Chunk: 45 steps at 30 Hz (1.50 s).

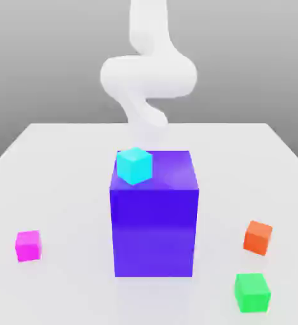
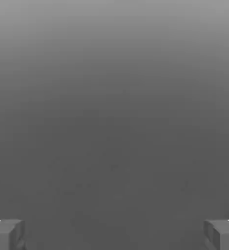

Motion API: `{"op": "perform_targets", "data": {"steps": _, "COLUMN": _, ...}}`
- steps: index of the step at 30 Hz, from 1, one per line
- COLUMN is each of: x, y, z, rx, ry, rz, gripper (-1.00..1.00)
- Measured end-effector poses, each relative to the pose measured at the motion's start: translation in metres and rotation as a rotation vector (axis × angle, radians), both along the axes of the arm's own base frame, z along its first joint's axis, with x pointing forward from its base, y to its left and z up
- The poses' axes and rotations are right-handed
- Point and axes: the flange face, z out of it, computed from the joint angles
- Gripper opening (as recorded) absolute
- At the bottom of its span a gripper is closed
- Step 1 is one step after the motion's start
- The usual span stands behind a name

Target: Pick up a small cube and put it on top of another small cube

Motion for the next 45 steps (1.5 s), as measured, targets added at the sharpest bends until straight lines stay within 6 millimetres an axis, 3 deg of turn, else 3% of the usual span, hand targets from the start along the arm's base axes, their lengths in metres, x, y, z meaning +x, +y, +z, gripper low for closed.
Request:
{"op": "perform_targets", "data": {"steps": 5, "x": 0.045, "y": -0.066, "z": -0.104, "rx": 0.125, "ry": 0.151, "rz": -0.23, "gripper": 0.0}}
{"op": "perform_targets", "data": {"steps": 10, "x": 0.053, "y": -0.132, "z": -0.212, "rx": 0.237, "ry": 0.288, "rz": -0.472, "gripper": 0.0}}
{"op": "perform_targets", "data": {"steps": 15, "x": 0.027, "y": -0.189, "z": -0.319, "rx": 0.337, "ry": 0.416, "rz": -0.73, "gripper": 0.0}}
{"op": "perform_targets", "data": {"steps": 20, "x": -0.034, "y": -0.238, "z": -0.418, "rx": 0.428, "ry": 0.535, "rz": -1.019, "gripper": 0.0}}
{"op": "perform_targets", "data": {"steps": 23, "x": -0.066, "y": -0.246, "z": -0.468, "rx": 0.458, "ry": 0.597, "rz": -1.143, "gripper": 0.0}}
{"op": "perform_targets", "data": {"steps": 28, "x": -0.072, "y": -0.247, "z": -0.525, "rx": 0.461, "ry": 0.609, "rz": -1.165, "gripper": 0.0}}
{"op": "perform_targets", "data": {"steps": 29, "x": -0.072, "y": -0.246, "z": -0.533, "rx": 0.462, "ry": 0.61, "rz": -1.165, "gripper": -1.0}}
{"op": "perform_targets", "data": {"steps": 36, "x": -0.072, "y": -0.246, "z": -0.534, "rx": 0.462, "ry": 0.609, "rz": -1.166, "gripper": -1.0}}
{"op": "perform_targets", "data": {"steps": 42, "x": -0.071, "y": -0.245, "z": -0.479, "rx": 0.46, "ry": 0.61, "rz": -1.157, "gripper": -1.0}}
{"op": "perform_targets", "data": {"steps": 45, "x": -0.039, "y": -0.226, "z": -0.472, "rx": 0.384, "ry": 0.634, "rz": -0.96, "gripper": -1.0}}
